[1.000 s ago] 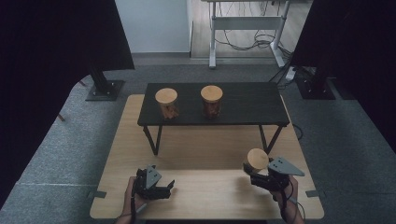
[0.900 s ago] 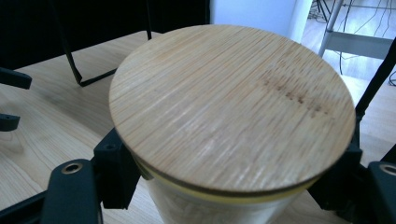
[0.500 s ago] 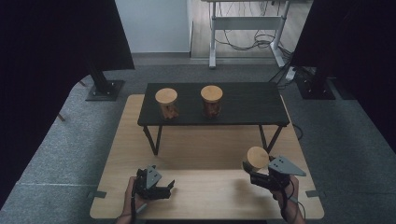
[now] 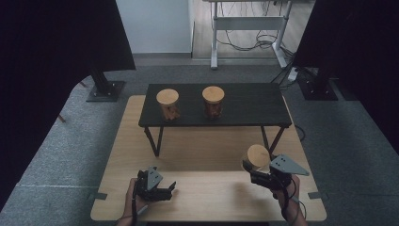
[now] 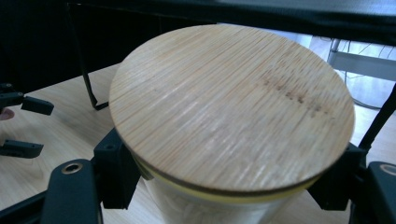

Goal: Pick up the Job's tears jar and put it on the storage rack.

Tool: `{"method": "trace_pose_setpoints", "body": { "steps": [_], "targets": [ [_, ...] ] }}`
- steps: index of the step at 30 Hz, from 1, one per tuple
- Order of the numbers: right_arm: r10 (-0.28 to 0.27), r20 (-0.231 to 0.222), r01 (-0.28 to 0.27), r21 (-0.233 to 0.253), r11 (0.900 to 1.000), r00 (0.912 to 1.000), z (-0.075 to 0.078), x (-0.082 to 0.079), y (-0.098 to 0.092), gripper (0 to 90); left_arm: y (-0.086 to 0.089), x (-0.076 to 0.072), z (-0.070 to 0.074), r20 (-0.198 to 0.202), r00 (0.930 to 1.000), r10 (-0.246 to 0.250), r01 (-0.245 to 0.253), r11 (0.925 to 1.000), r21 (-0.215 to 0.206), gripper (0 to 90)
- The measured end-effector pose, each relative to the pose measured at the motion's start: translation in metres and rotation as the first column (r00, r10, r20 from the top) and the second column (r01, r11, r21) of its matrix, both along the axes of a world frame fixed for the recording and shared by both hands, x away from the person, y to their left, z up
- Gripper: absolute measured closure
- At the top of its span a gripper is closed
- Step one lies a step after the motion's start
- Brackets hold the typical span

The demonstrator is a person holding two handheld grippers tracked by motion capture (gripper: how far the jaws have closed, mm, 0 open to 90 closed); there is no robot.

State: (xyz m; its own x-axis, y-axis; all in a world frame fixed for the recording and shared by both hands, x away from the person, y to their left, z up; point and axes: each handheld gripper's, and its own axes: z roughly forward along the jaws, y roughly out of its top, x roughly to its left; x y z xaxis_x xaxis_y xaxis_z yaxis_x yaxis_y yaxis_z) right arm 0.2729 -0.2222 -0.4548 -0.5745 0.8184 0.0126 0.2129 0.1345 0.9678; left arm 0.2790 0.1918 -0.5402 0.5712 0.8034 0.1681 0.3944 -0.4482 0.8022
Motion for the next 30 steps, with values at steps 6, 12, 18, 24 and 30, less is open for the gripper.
{"method": "trace_pose_setpoints", "body": {
  "steps": [6,12,18,24,30],
  "targets": [
    [0.006,0.011,-0.006,-0.003,1.0,0.9999,0.008,0.001,0.002,25.2,0.0,0.0,0.0,-0.001,1.0,0.001,-0.001,1.0,0.0,6.1],
    [0.008,0.013,-0.008,-0.008,1.0,0.9999,0.014,0.003,0.003,25.2,0.0,0.0,0.0,-0.001,1.0,0.001,-0.001,1.0,0.001,6.1],
    [0.007,0.017,-0.007,-0.009,1.0,0.9998,0.021,0.004,0.001,25.2,0.0,0.0,0.0,0.0,1.0,0.001,-0.001,1.0,0.001,6.1],
    [0.008,0.019,-0.007,-0.01,1.0,0.9998,0.027,0.005,-0.001,25.2,0.0,0.0,0.0,0.001,1.0,0.002,-0.002,1.0,0.0,6.1],
    [0.01,0.022,-0.01,-0.011,1.0,0.9997,0.03,0.005,-0.002,25.2,-0.001,0.0,-0.001,0.0,1.0,0.003,-0.003,1.0,0.0,6.1]
  ]
}}
